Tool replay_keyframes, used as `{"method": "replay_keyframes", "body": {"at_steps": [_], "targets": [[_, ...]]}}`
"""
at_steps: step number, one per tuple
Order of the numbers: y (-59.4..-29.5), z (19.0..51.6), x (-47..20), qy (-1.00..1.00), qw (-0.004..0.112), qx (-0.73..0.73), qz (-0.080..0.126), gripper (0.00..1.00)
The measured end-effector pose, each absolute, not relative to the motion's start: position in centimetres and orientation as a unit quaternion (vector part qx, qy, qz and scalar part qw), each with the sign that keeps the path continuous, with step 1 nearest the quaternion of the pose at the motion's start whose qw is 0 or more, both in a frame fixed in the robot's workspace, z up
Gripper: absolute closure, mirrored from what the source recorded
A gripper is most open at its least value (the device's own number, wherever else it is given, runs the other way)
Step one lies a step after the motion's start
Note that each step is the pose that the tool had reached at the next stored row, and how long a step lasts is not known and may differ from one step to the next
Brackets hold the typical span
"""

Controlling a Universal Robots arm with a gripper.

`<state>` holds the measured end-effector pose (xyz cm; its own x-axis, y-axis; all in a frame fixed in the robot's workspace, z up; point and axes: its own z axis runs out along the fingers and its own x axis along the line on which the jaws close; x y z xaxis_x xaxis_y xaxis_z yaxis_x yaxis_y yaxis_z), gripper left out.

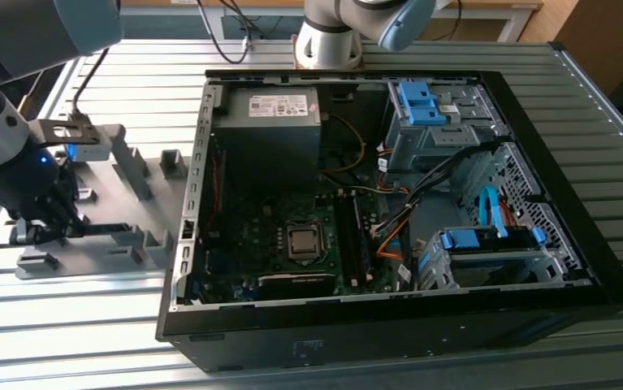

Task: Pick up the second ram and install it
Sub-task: 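Pick up the second ram and move it above second insertion slot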

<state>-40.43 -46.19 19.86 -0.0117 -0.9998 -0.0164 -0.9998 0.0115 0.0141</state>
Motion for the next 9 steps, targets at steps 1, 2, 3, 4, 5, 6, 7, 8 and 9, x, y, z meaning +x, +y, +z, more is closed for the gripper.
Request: {"method": "replay_keyframes", "body": {"at_steps": [1, 2, 3, 4, 5, 6, 7, 8, 9], "targets": [[-46.19, 19.94, -40.43, 0.711, 0.001, -0.703, 0.011, 0.86], [-46.19, 20.03, -40.43, 0.711, 0.001, -0.703, 0.011, 0.86], [-46.19, 20.11, -40.43, 0.711, 0.001, -0.703, 0.011, 0.86], [-46.19, 20.2, -40.43, 0.711, 0.001, -0.703, 0.011, 0.86], [-46.19, 20.28, -40.43, 0.711, 0.001, -0.703, 0.011, 0.86], [-46.19, 20.36, -40.43, 0.711, 0.001, -0.703, 0.011, 0.86], [-46.19, 20.46, -40.43, 0.711, 0.001, -0.703, 0.011, 0.86], [-46.19, 20.56, -40.43, 0.711, 0.001, -0.703, 0.011, 0.86], [-46.19, 20.66, -40.43, 0.711, 0.001, -0.703, 0.011, 0.86]]}}
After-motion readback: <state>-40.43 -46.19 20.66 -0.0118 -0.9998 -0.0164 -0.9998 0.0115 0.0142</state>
